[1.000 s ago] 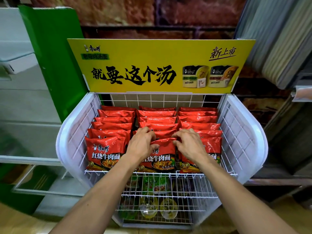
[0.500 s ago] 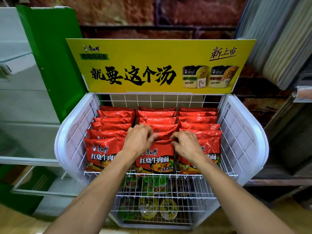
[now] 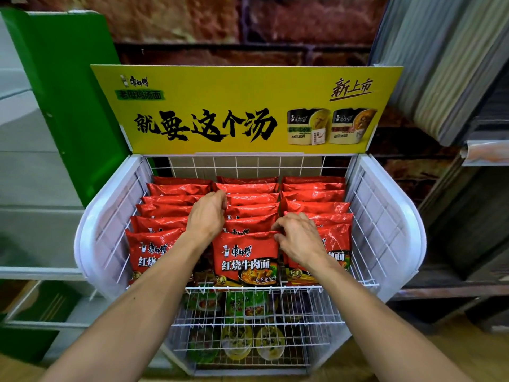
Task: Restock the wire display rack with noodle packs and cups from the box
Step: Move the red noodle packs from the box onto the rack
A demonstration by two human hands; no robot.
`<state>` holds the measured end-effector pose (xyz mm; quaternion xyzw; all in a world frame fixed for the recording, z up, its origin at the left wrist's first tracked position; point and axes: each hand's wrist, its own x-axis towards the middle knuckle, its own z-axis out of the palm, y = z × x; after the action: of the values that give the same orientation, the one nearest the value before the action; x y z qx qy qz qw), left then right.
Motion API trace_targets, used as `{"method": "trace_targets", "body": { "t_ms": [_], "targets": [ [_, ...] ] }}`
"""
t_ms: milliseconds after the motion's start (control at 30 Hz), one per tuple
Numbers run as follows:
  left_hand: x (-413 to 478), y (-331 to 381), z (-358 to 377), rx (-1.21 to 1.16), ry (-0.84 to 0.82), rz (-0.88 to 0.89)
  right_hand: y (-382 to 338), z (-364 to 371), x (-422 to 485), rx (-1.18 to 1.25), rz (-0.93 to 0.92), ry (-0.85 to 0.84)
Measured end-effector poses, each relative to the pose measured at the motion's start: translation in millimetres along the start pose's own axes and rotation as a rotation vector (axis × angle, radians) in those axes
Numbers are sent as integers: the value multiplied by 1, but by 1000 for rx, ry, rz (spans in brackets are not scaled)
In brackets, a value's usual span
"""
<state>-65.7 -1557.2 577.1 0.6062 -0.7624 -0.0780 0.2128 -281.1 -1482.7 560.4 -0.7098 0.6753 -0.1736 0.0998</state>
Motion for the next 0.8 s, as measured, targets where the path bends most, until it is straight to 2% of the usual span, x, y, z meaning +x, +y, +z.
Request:
{"method": "trace_targets", "body": {
  "t_ms": [167,533,667,800],
  "targets": [
    [-1,-6,0,-17,7,-50,-1,2,0,1,2,6],
    [-17,9,6,66,63,75,-2,-1,-6,73,4,70],
    [-37,20,21,54,-40,135,-3,-3,-10,100,-7,109],
    [-54,32,36,101,-72,201,-1,-5,-17,106,13,113]
  ]
}}
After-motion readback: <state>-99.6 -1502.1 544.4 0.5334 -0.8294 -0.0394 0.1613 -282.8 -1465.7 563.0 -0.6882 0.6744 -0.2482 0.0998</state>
